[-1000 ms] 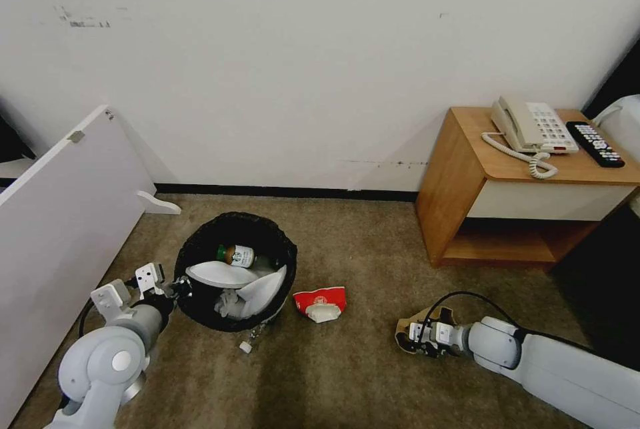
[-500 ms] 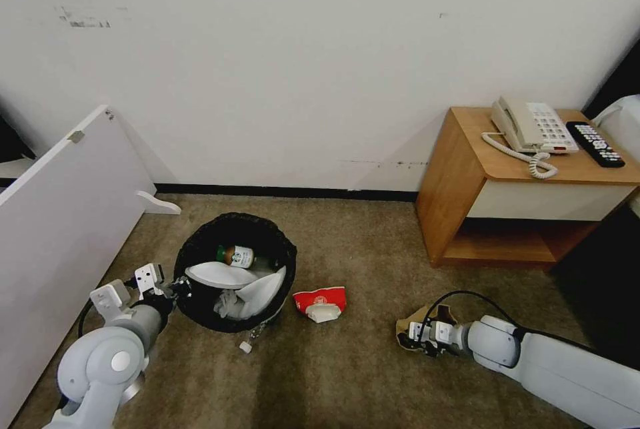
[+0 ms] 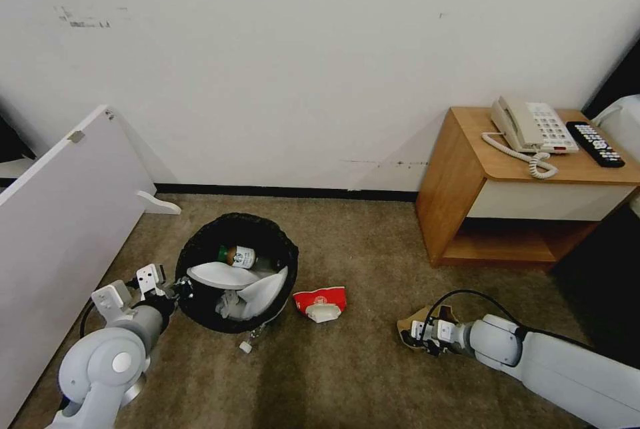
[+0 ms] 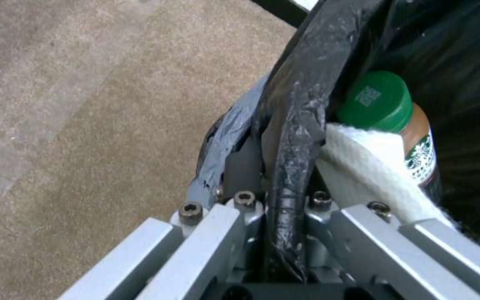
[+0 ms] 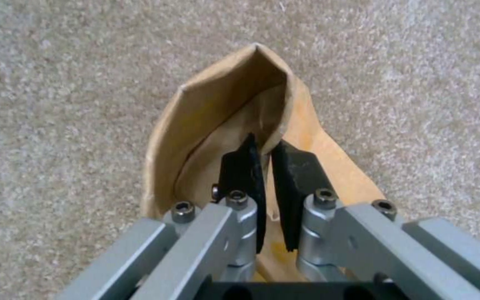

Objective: Pick up the trash bin and place the garbage on the floor into it.

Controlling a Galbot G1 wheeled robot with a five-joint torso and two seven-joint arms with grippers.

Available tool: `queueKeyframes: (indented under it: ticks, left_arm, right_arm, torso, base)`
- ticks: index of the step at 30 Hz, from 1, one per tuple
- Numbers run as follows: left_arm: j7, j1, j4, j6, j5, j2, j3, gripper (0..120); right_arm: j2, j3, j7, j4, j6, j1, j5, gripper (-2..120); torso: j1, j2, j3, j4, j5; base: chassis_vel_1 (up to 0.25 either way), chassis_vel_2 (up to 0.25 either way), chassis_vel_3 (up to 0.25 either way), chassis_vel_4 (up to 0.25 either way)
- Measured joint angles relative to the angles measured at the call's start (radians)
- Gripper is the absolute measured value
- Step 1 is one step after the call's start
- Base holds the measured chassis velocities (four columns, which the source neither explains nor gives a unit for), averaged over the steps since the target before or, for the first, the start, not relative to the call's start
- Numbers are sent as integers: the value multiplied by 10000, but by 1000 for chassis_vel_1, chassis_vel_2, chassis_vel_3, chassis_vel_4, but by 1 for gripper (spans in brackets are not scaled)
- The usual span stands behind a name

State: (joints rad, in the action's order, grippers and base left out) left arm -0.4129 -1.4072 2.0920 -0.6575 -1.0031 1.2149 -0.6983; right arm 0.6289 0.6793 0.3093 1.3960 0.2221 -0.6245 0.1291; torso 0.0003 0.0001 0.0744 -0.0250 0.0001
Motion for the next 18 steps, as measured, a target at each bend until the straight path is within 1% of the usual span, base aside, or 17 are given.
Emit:
queueKeyframes:
  ticks: [6,8,18]
  left_arm:
    - [7,-5,14,1,20,30,9,1]
    - [7,-5,31,2,29,39,37,1]
    - [7,-5,41,2,47,60,73,1]
  right_arm:
    - [24,-35,-12,-19,12,22,-2,7]
    - [25,-52,-48,-19,18,30,-4,0]
    - [-18,-101,-78,-11,7,31,-13,0]
  torso:
    - [0,0,0,0,-1]
    - [0,0,0,0,-1]
    - [0,0,0,0,0]
  base:
    - [0,0,0,0]
    - [0,0,0,0]
    - [0,0,0,0]
